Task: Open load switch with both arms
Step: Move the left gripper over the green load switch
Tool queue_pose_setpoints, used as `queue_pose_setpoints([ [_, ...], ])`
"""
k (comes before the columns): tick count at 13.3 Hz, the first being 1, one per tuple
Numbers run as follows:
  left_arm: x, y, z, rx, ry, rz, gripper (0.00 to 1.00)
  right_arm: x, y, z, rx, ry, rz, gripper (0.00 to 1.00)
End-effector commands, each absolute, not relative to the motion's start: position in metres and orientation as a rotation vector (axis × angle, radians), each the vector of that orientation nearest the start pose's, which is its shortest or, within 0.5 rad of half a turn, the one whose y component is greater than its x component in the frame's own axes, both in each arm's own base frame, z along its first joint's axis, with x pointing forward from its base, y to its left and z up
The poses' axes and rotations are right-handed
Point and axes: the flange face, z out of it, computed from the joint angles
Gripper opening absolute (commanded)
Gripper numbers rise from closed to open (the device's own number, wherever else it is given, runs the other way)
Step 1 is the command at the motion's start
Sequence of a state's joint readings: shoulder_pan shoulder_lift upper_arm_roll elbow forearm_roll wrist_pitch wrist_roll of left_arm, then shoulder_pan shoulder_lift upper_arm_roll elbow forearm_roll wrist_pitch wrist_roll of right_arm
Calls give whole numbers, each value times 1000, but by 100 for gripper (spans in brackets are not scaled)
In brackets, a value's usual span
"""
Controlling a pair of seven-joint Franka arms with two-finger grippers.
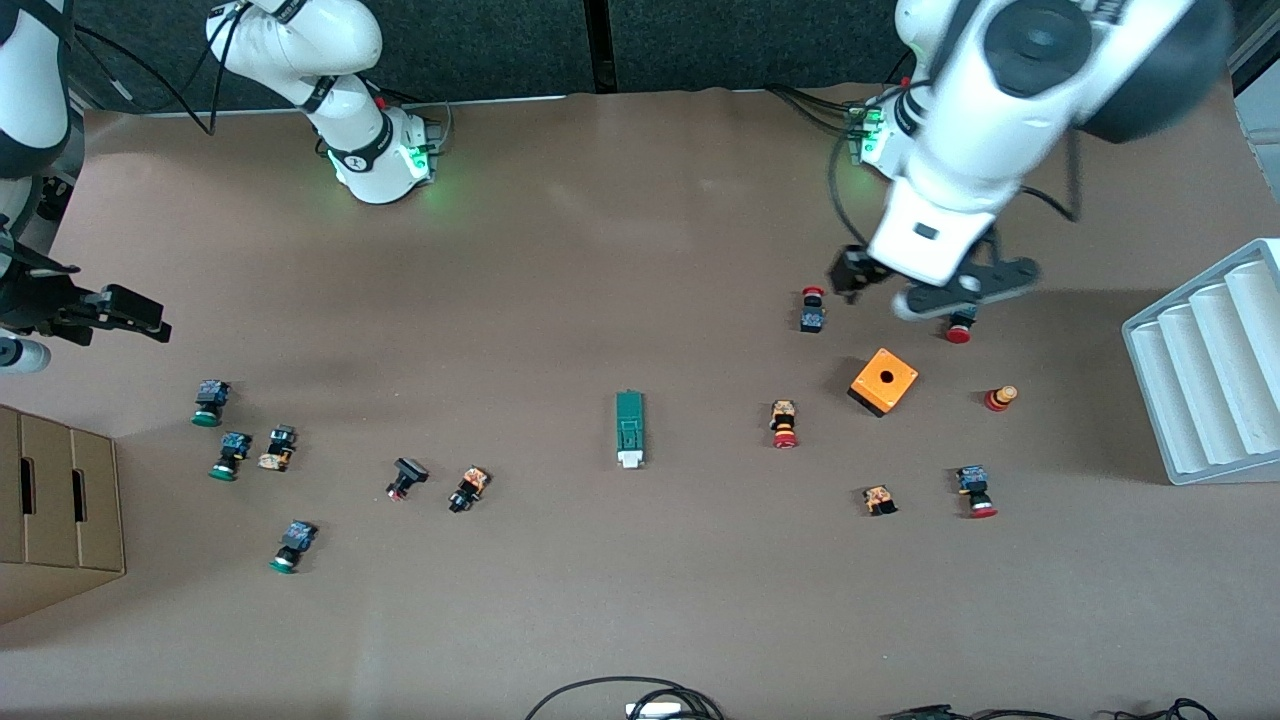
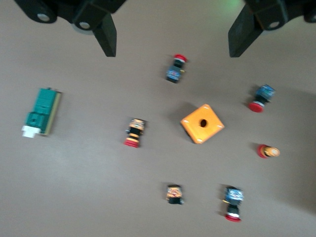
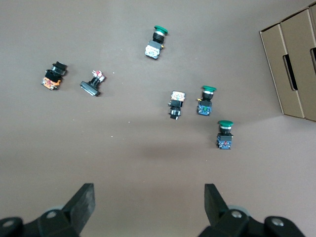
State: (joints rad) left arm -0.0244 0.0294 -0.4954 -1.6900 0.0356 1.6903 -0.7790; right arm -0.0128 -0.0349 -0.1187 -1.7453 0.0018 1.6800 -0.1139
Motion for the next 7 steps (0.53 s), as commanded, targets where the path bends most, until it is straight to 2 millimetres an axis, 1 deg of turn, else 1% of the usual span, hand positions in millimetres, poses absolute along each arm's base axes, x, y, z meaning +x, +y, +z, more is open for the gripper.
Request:
queue_pose_setpoints([
  [1, 486, -314, 550, -3107, -414, -13, 100, 547, -76, 569, -3144, 34, 69, 100],
  [3, 475, -335, 541, -3124, -344, -49, 100, 548, -67, 568, -3145, 10, 71, 100],
  [4, 466, -348, 531, -3111, -301, -83, 100, 549, -64, 567, -3144, 0, 76, 100],
  [6, 445, -377, 517, -3080, -328, -155, 100, 549, -64, 564, -3143, 0, 88, 100],
  [7, 439, -391, 507, -3074, -357, -172, 100, 549, -63, 562, -3142, 3, 92, 100],
])
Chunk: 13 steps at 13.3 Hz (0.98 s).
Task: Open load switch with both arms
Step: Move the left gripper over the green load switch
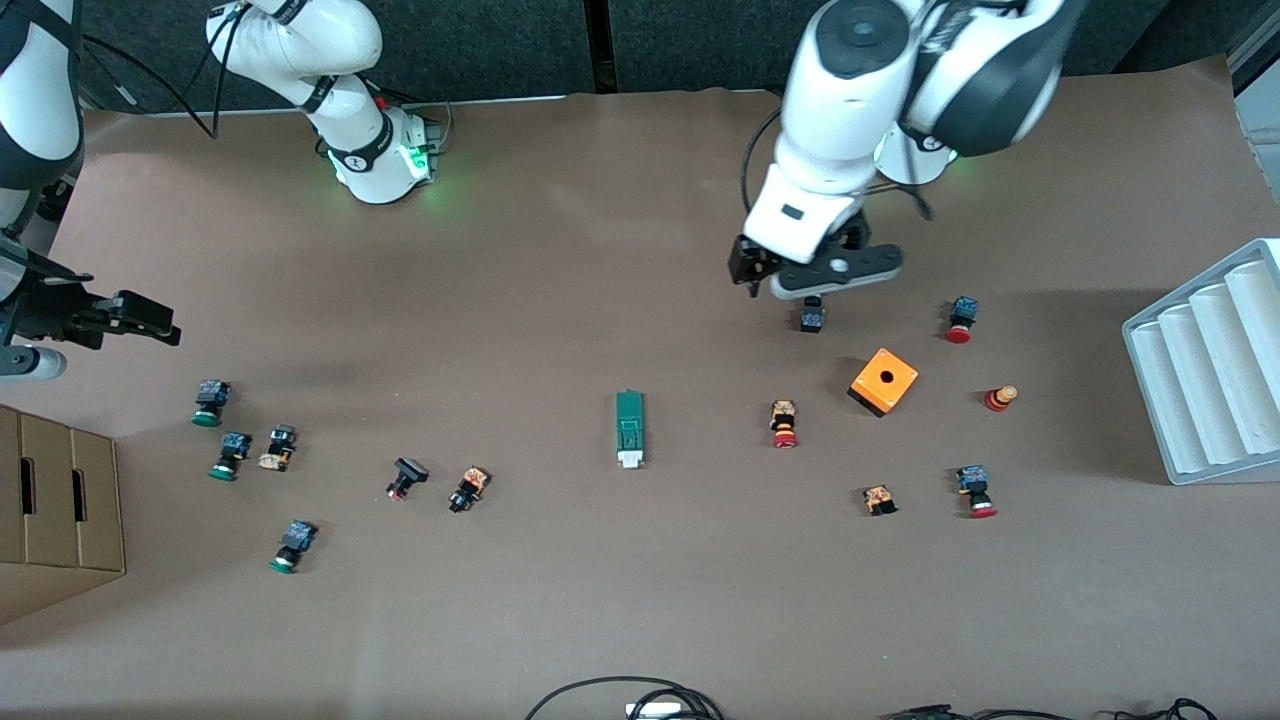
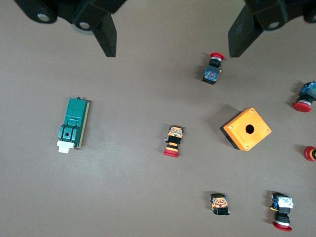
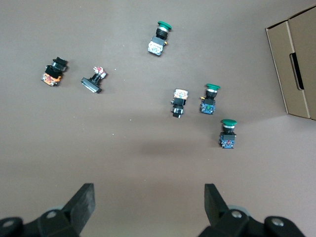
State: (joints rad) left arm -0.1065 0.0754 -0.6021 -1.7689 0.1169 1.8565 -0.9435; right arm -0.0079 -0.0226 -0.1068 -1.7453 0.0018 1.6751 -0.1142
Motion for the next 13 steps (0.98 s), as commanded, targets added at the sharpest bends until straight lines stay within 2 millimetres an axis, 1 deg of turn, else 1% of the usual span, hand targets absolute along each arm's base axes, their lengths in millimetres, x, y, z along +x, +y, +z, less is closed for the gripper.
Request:
queue_pose_setpoints([
  [1, 432, -405, 498, -3059, -344, -214, 100, 551, -62, 559, -3142, 3, 93, 100],
  [3, 423, -436, 473, -3038, -302, -312, 100, 554, -61, 553, -3139, 1, 106, 100],
  [5, 414, -466, 449, -3046, -340, -424, 100, 556, -60, 550, -3129, 3, 114, 100],
  [8, 410, -497, 409, -3049, -316, -591, 100, 558, -57, 552, -3092, 30, 100, 100],
  [9, 405, -505, 396, -3039, -298, -630, 100, 564, -55, 548, -3068, 47, 102, 100],
  [10, 398, -514, 383, -3021, -279, -670, 100, 574, -53, 545, -3045, 82, 106, 100],
  [11, 390, -522, 369, -2999, -262, -729, 100, 588, -52, 545, -3029, 107, 97, 100],
  [13, 378, -536, 338, -2968, -307, -850, 100, 610, -47, 527, -2989, 146, 143, 100],
])
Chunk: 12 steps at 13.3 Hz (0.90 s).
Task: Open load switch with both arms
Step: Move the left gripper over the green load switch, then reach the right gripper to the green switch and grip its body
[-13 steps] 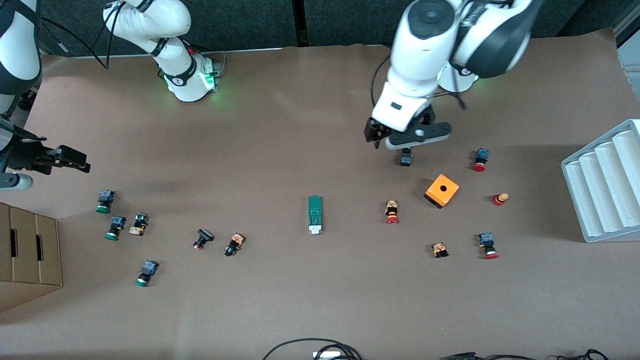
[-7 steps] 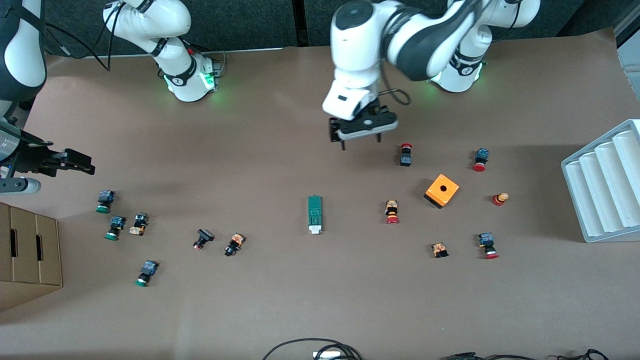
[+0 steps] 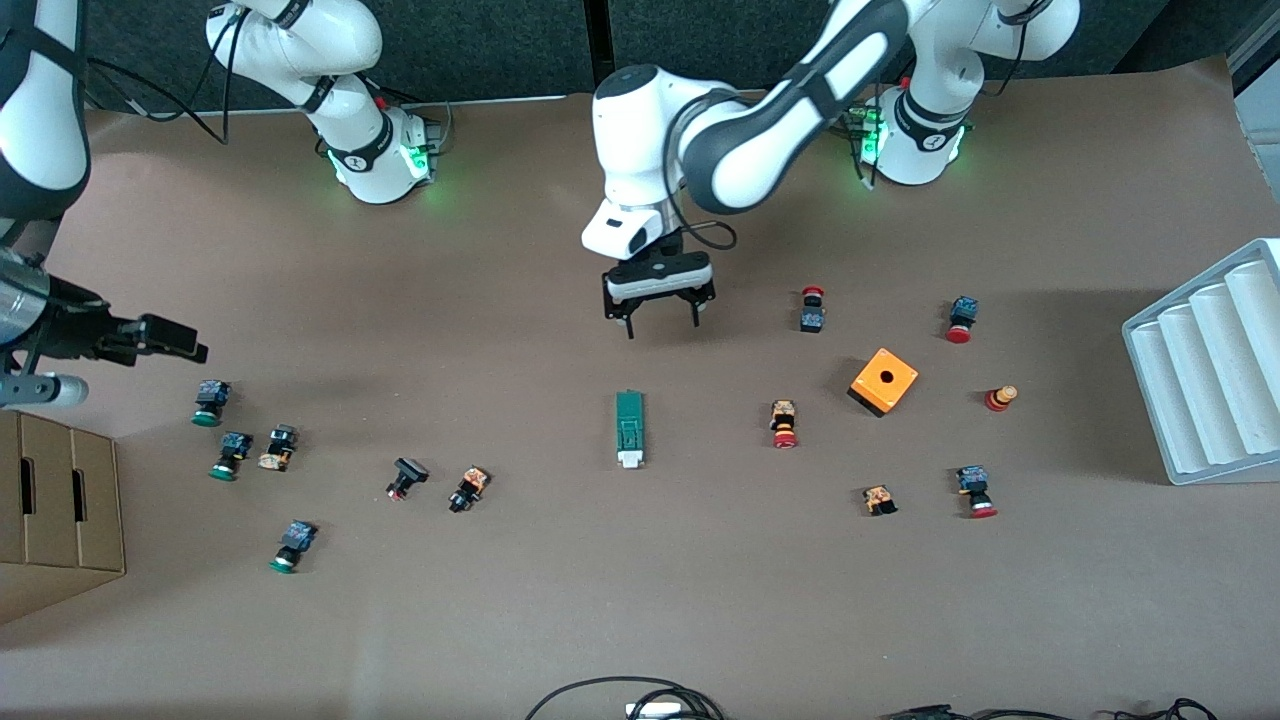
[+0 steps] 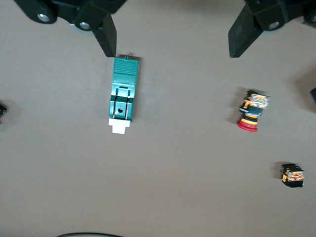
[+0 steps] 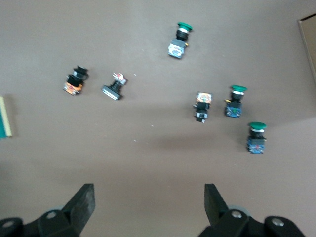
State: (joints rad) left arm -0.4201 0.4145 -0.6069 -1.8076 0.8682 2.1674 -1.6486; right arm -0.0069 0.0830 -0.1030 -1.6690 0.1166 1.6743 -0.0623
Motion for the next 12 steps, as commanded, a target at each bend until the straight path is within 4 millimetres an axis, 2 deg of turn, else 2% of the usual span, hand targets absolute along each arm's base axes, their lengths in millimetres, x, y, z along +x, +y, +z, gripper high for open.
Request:
queue_pose_setpoints([
  [1, 374, -541, 323, -2953, -332, -922, 100, 622, -43, 522, -2967, 198, 145, 100],
  [2, 369, -545, 307, -2940, -337, -986, 100, 631, -38, 516, -2952, 266, 160, 100],
  [5, 360, -553, 269, -2918, -322, -1153, 100, 645, 9, 506, -2926, 421, 199, 100],
  [10, 366, -548, 201, -2840, -205, -1420, 100, 655, 82, 491, -2820, 800, 290, 100],
  [12, 358, -549, 180, -2785, -127, -1469, 100, 662, 116, 486, -2785, 941, 309, 100],
])
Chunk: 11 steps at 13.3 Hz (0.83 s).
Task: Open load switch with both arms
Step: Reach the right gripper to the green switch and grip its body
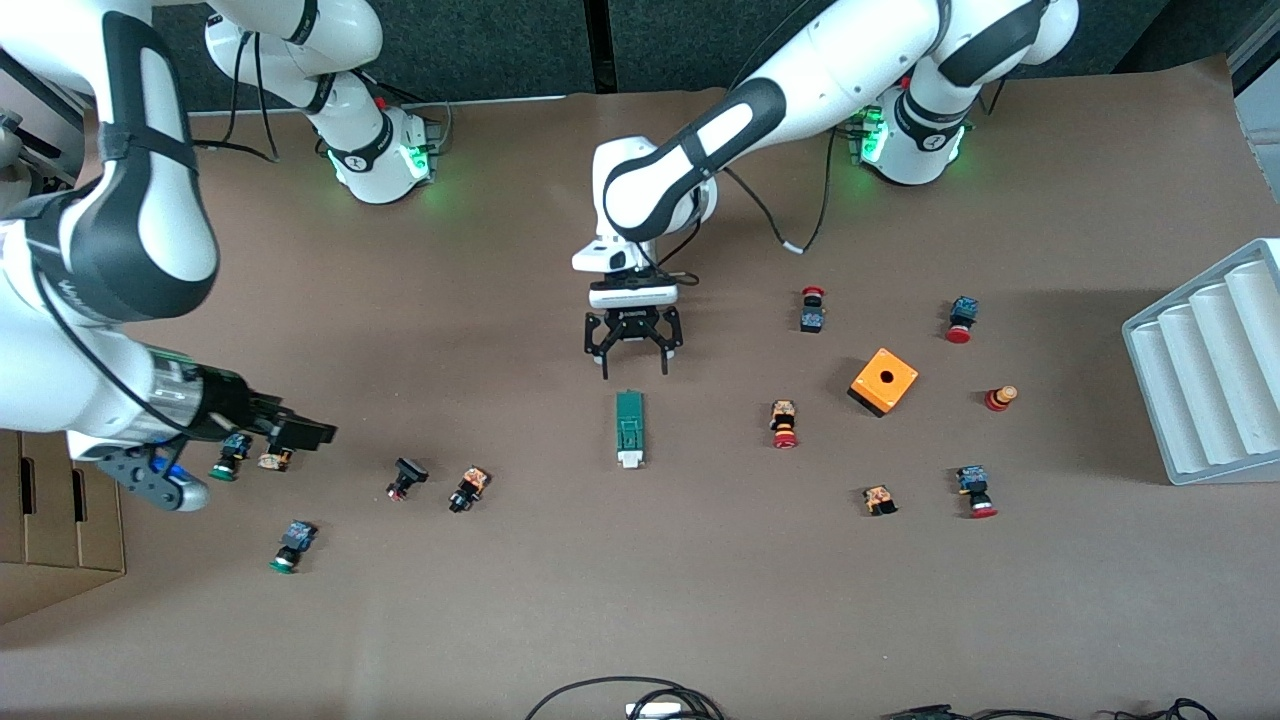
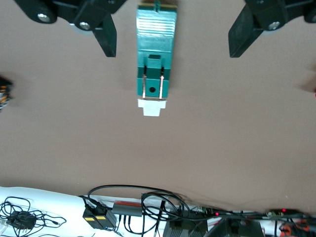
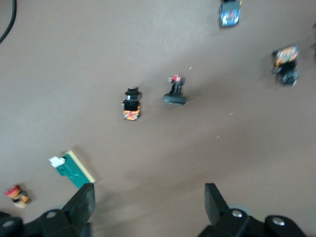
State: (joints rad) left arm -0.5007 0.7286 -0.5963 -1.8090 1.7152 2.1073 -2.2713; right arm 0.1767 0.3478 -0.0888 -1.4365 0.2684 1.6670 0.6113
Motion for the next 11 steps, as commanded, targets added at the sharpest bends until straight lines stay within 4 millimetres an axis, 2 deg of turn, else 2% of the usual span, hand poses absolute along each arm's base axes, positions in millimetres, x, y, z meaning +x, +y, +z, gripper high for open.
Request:
queue_pose_setpoints([
  [1, 356, -551, 169, -2778, -128, -1491, 100, 663, 136, 481, -2772, 1009, 318, 100],
  [4, 358, -551, 140, -2748, -189, -1636, 100, 667, 195, 459, -2700, 1246, 312, 100],
  [5, 351, -553, 129, -2735, -183, -1664, 100, 667, 213, 449, -2668, 1324, 310, 100],
  [6, 346, -557, 120, -2714, -167, -1693, 100, 666, 233, 435, -2636, 1400, 313, 100],
  [7, 353, -557, 109, -2675, -167, -1722, 100, 668, 251, 423, -2589, 1478, 319, 100],
  [10, 354, -577, 88, -2644, -176, -1773, 100, 671, 302, 381, -2478, 1668, 350, 100],
  [11, 355, -574, 80, -2627, -172, -1790, 100, 673, 315, 371, -2439, 1720, 351, 100],
])
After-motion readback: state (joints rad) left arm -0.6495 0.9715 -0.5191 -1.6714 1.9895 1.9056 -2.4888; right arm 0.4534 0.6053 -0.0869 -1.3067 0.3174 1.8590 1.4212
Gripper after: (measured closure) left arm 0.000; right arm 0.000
